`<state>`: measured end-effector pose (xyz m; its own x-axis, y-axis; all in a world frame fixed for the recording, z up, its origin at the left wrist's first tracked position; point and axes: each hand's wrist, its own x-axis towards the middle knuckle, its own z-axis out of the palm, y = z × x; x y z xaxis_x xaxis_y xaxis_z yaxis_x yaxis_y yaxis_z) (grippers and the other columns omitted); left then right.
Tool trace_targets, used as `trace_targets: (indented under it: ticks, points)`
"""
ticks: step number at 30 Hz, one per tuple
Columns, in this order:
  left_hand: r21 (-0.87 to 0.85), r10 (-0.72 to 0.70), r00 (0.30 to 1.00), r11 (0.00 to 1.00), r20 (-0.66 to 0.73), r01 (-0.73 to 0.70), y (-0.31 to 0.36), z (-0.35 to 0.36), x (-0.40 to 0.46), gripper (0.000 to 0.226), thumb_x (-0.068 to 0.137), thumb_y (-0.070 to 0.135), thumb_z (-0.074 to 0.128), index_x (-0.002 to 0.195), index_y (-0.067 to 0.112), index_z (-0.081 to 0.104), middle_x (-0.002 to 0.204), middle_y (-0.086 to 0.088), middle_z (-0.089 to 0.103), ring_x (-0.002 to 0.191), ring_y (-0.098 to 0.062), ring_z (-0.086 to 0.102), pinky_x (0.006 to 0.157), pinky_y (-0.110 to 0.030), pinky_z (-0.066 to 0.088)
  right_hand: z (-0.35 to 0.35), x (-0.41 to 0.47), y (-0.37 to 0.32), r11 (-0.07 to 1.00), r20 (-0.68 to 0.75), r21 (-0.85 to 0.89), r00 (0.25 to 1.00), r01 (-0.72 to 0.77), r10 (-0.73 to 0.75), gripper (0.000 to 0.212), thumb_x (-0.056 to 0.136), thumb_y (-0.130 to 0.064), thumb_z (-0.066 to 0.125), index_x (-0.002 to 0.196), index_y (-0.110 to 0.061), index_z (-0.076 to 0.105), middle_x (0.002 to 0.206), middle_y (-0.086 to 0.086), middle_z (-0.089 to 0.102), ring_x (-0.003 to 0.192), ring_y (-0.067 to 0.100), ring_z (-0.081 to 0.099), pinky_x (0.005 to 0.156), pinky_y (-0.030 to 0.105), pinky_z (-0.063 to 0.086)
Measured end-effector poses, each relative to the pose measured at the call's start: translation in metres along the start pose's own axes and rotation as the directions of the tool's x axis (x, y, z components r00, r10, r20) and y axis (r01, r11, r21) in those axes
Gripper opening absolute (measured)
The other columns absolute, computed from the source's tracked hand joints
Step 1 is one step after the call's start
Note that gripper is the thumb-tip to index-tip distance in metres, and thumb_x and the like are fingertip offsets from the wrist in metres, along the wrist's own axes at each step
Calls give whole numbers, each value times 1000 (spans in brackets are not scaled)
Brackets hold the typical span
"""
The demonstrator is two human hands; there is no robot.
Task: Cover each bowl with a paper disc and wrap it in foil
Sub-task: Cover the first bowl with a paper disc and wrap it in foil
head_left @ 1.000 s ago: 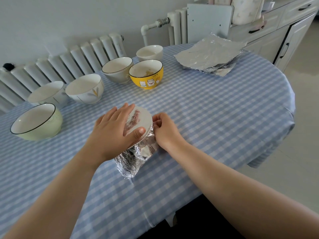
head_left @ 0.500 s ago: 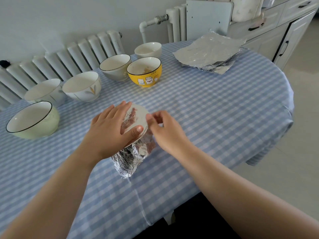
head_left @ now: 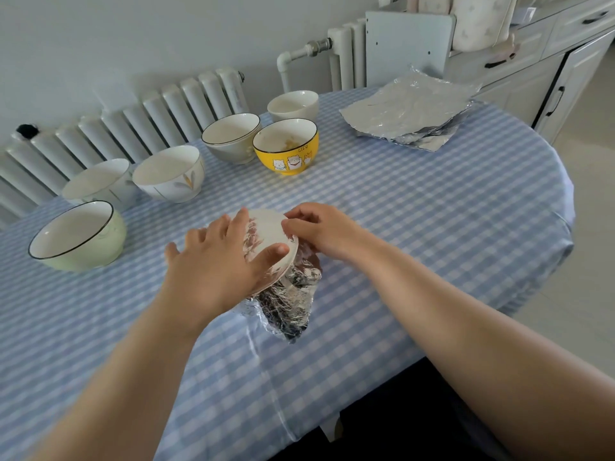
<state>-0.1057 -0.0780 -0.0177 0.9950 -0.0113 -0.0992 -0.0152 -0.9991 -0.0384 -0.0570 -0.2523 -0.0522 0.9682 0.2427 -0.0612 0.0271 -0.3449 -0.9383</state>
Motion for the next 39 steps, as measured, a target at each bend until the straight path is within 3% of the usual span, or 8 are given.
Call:
trace_targets:
  ticks: [4, 8, 12, 20, 27, 32, 35, 39]
  points:
    - [-34, 51, 988, 998, -146, -56, -5, 13, 0, 114, 63, 94, -12, 156, 32, 10, 165, 3, 10, 152, -28, 3, 117, -62, 4, 3, 1, 5, 999, -29, -21, 999, 42, -42, 18, 94, -36, 60, 99, -24, 72, 96, -6, 73, 89, 10, 68, 81, 30, 52]
    - [-222, 136, 974, 959, -181, -175, -10, 18, 1, 118, 57, 97, -12, 156, 37, 12, 165, 10, 5, 152, -19, -6, 121, -49, 0, 13, -8, 10, 997, -164, 25, 984, 73, -68, 24, 95, -49, 57, 95, -26, 63, 74, -10, 66, 64, 3, 61, 62, 26, 47]
    - [-227, 141, 978, 958, -156, -174, -9, 19, 2, 106, 66, 90, -1, 156, 36, 10, 165, 7, 11, 153, -21, 0, 121, -46, 3, 23, -19, 13, 998, -233, 15, 971, 57, -52, 41, 97, -58, 44, 77, -23, 51, 62, -10, 59, 59, 7, 55, 61, 29, 42]
    - [-192, 143, 978, 967, -149, -170, -8, 20, 3, 104, 67, 88, -2, 156, 35, 9, 166, 7, 8, 153, -22, 0, 121, -47, 4, 32, -25, 18, 989, -309, 148, 949, -23, 68, 35, 101, -42, 49, 71, -24, 52, 56, -11, 52, 46, -3, 48, 52, 20, 35]
    - [-192, 146, 976, 965, -162, -176, -8, 21, 3, 104, 67, 88, -1, 156, 35, 11, 165, 6, 9, 152, -23, 2, 121, -47, 5, 35, -23, 20, 958, -323, 281, 936, -47, 141, 33, 98, -38, 57, 69, -22, 53, 54, -11, 54, 46, 4, 51, 57, 27, 43]
    - [-198, 136, 977, 966, -163, -168, -7, 21, 3, 103, 68, 87, 0, 156, 36, 12, 165, 6, 10, 152, -23, 2, 120, -48, 6, 33, -22, 25, 910, -248, 409, 952, -66, 181, 28, 102, -27, 50, 81, -23, 68, 76, -2, 70, 75, 17, 68, 79, 39, 55]
    - [-207, 137, 976, 963, -168, -171, -6, 20, 2, 103, 68, 86, 1, 156, 35, 13, 165, 6, 11, 152, -23, 3, 121, -48, 7, 28, -18, 29, 892, -140, 442, 975, -97, 175, 23, 103, -15, 48, 88, -23, 64, 73, -3, 65, 63, 9, 59, 67, 30, 50]
    - [-215, 138, 976, 961, -168, -173, -6, 19, 1, 103, 68, 86, 3, 156, 34, 14, 165, 5, 11, 152, -24, 4, 120, -48, 7, 21, -13, 24, 918, 6, 359, 984, -167, 177, 13, 104, -20, 44, 99, -24, 55, 66, -4, 58, 57, 9, 51, 57, 24, 42]
